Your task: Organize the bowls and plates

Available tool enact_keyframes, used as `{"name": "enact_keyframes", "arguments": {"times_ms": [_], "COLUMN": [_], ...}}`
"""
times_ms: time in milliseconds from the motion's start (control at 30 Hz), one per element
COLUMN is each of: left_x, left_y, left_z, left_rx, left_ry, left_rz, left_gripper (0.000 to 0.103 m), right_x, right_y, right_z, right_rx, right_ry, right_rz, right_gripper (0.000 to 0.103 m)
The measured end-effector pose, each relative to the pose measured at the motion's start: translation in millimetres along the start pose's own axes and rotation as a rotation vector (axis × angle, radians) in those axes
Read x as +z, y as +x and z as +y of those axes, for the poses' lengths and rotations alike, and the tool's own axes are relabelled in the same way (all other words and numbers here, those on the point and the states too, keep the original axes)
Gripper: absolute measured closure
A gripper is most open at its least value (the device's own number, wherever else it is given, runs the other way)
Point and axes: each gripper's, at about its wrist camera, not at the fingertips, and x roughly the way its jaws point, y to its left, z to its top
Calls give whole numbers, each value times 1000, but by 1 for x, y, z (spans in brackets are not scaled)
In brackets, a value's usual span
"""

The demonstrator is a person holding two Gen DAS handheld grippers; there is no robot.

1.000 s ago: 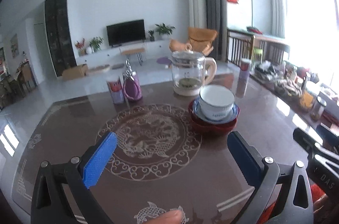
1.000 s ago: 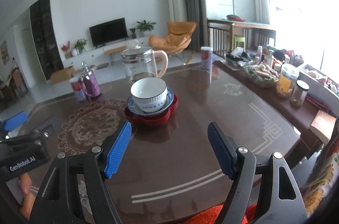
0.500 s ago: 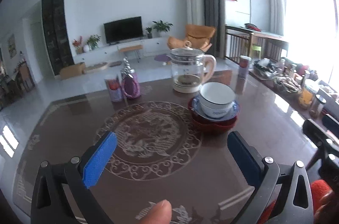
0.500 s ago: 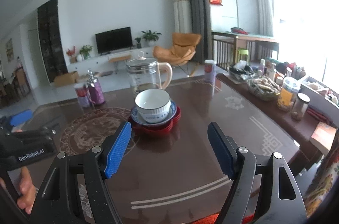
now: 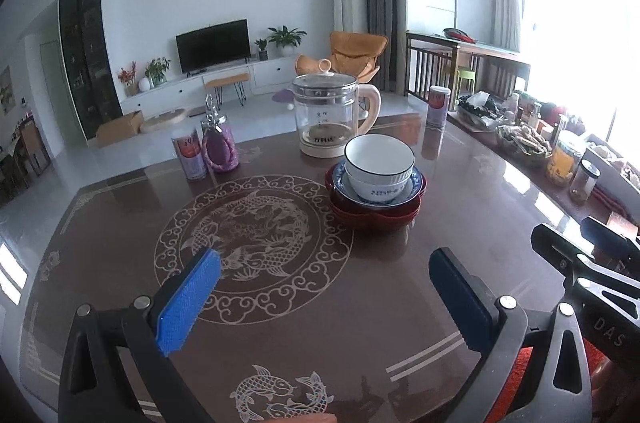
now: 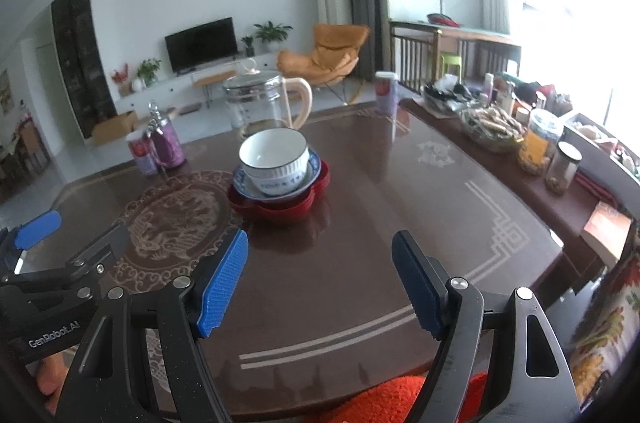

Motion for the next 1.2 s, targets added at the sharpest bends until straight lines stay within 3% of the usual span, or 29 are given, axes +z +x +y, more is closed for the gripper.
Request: {"name": "enact_keyframes", "arguments": {"times_ms": [600, 1200], "left_x": [-6, -7], "left_y": [15, 6], "left_z": [14, 10], "left_rx": [16, 10], "left_ry": [-38, -33], "left_rz": [53, 5], "left_gripper": [0, 0], "right_x": [1, 0], "right_y": [-6, -7], "right_z": [18, 18], "right_rx": [-28, -21], "right_ry": [-73, -86], "right_rz": [-9, 0], "right_gripper": [25, 25]}}
